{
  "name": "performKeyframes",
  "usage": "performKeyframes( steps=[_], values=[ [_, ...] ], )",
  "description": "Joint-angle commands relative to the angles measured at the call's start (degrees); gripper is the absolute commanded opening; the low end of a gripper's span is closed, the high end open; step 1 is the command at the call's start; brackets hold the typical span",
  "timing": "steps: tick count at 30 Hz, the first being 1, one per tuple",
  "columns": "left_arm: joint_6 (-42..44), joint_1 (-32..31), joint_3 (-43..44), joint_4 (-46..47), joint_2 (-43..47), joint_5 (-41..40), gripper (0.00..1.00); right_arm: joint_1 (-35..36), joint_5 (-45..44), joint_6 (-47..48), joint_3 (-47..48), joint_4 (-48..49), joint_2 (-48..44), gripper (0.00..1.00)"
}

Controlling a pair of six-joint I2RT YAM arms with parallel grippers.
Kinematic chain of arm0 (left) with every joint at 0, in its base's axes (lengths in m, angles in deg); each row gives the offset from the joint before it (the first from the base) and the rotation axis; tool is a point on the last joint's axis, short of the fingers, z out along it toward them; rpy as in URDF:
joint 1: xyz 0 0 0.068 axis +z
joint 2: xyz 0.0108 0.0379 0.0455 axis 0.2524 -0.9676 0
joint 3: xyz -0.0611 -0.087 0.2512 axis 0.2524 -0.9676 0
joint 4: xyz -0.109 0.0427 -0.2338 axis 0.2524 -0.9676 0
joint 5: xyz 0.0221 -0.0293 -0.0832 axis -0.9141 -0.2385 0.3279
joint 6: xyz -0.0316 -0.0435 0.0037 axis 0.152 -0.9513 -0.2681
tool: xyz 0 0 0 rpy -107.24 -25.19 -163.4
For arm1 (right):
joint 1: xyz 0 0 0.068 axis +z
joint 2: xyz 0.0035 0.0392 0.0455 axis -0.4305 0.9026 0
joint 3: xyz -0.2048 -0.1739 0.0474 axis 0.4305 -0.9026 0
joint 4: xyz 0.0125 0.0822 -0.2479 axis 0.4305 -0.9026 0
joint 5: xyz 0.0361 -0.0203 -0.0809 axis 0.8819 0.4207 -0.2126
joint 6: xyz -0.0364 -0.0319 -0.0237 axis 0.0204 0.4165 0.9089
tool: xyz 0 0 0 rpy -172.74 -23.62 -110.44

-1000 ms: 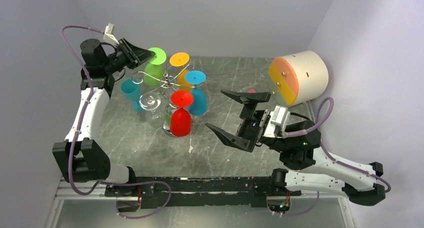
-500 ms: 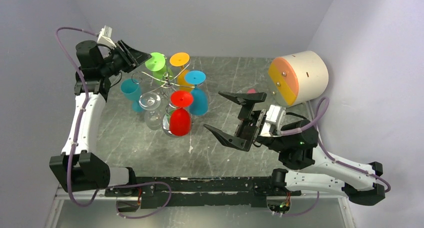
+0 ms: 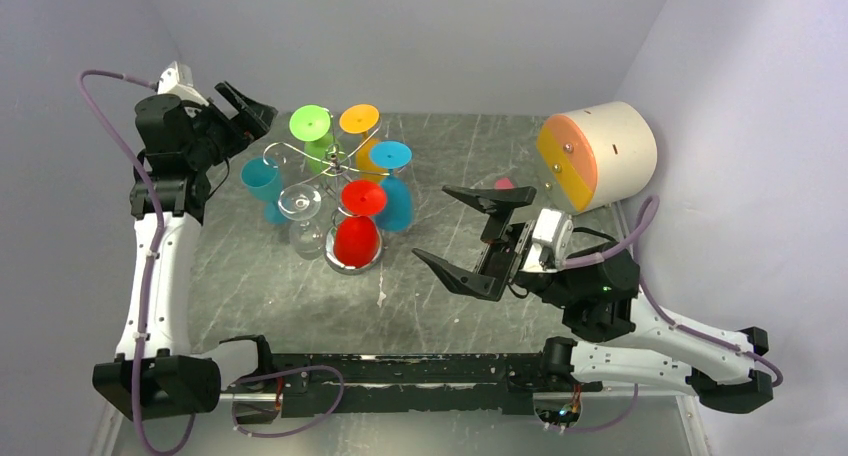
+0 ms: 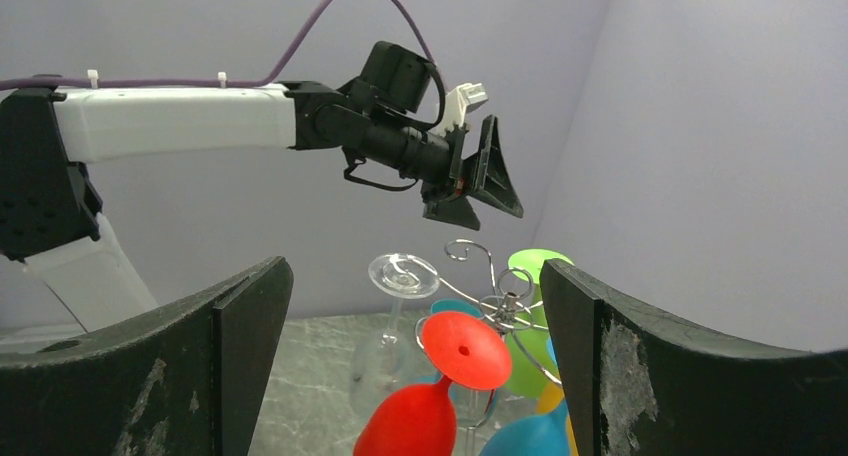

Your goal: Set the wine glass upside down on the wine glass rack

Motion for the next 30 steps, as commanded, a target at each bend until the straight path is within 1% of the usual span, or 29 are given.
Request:
performKeyframes(
  steps=[1, 6, 10, 12, 15, 16, 18, 20, 25, 27, 30],
  values=[
    [3.02, 0.91, 1.15, -8.11, -0.58, -13.87, 0.99, 0.24, -2.32, -1.78, -0.92, -1.12, -0.77, 1.00],
    [2.52, 3.28, -0.63, -10.61, -2.28, -20.61, 0.98, 0.17, -6.58, -2.53, -0.37, -4.81, -0.94, 1.00],
    [2.78, 6.55, -2.54, -11.43, -4.94, -19.22, 0.98, 0.20, -7.71, -3.11, -1.40, -5.80, -2.33, 1.00],
    [4.39, 7.21, -4.43, -10.26, -6.03, -16.71, 0.99, 0.20, -6.86, -2.13, -1.63, -7.40, -2.44, 1.00],
    [4.74, 7.41, -7.40, -8.79, -7.35, -15.65, 0.90, 0.21, -9.60, -3.24, -0.52, -11.06, -1.34, 1.00],
    [4.65, 7.42, -8.22, -8.45, -7.77, -15.92, 0.88, 0.26, -11.99, -3.80, -0.22, -11.77, -1.06, 1.00],
    [4.63, 7.45, -9.56, -7.69, -8.51, -16.50, 0.84, 0.22, -19.59, -5.80, -0.16, -12.38, -0.73, 1.00],
    [4.92, 7.47, -10.58, -6.51, -8.95, -15.84, 0.80, 0.20, -24.10, -5.22, -0.53, -12.89, -0.82, 1.00],
    [4.80, 7.49, -12.12, -5.36, -10.55, -13.19, 0.69, 0.19, -27.82, -6.27, -2.21, -12.49, -1.95, 1.00],
    [5.13, 7.46, -12.57, -5.10, -11.39, -13.91, 0.65, 0.24, -30.08, -7.92, -3.33, -11.32, -2.14, 1.00],
    [5.65, 7.41, -12.86, -4.91, -12.46, -14.24, 0.60, 0.28, -30.04, -9.90, -3.56, -12.29, -1.96, 1.00]
  ],
)
